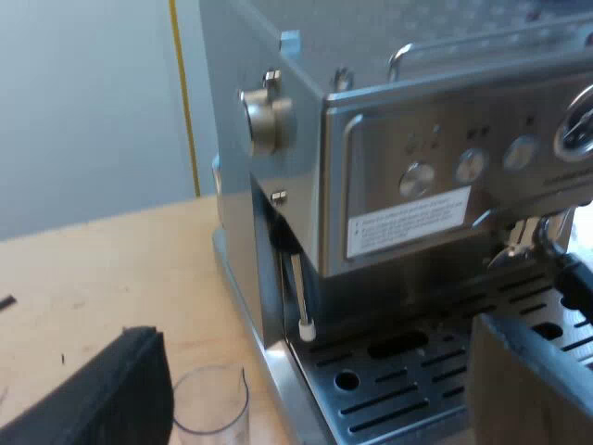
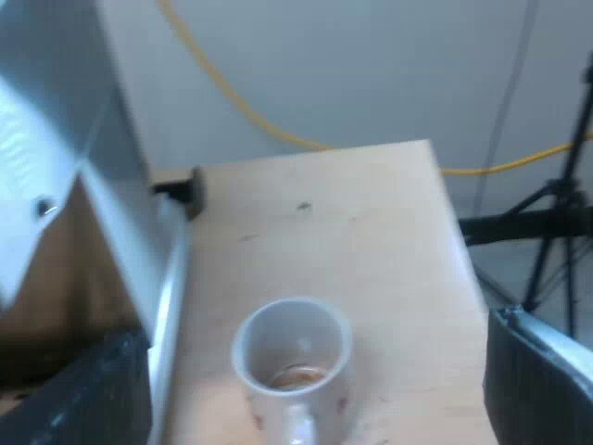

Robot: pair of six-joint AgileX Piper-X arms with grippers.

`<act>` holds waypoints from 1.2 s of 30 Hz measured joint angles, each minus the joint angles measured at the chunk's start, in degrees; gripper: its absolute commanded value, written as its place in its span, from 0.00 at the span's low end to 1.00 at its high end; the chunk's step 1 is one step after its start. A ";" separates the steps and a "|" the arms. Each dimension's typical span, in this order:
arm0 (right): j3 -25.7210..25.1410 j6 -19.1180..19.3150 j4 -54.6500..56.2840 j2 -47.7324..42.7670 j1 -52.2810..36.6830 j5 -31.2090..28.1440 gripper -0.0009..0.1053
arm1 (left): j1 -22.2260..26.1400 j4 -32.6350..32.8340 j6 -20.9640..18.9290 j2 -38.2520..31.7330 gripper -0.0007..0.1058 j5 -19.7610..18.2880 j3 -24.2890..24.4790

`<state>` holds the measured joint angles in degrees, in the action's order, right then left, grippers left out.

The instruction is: Pour the beans into the coffee machine

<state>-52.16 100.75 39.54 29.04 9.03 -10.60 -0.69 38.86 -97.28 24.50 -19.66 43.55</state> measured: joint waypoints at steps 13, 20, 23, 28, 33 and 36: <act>0.88 0.31 0.57 -9.20 -2.54 -0.81 0.76 | 0.00 0.85 0.00 -12.15 0.64 5.30 0.00; 1.06 0.31 2.51 -18.52 -2.54 -1.63 0.76 | 0.00 2.85 0.12 -18.57 0.64 6.43 0.00; 1.06 0.31 3.65 -20.51 -2.54 -2.80 0.76 | 0.00 5.42 0.12 -20.59 0.64 6.43 0.00; 1.06 0.31 4.54 -25.25 -2.54 -3.83 0.76 | 0.00 10.63 0.17 -24.07 0.64 6.59 0.00; 1.06 0.31 7.76 -28.69 -2.54 -3.95 0.76 | 0.00 12.03 0.17 -25.13 0.64 6.57 0.13; 1.06 0.31 8.70 -29.41 -2.54 -3.95 0.76 | 0.00 12.80 -0.17 -25.13 0.64 6.70 0.13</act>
<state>-51.10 101.06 48.24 -0.37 6.50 -14.55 -0.69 51.66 -97.45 -0.63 -12.96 43.68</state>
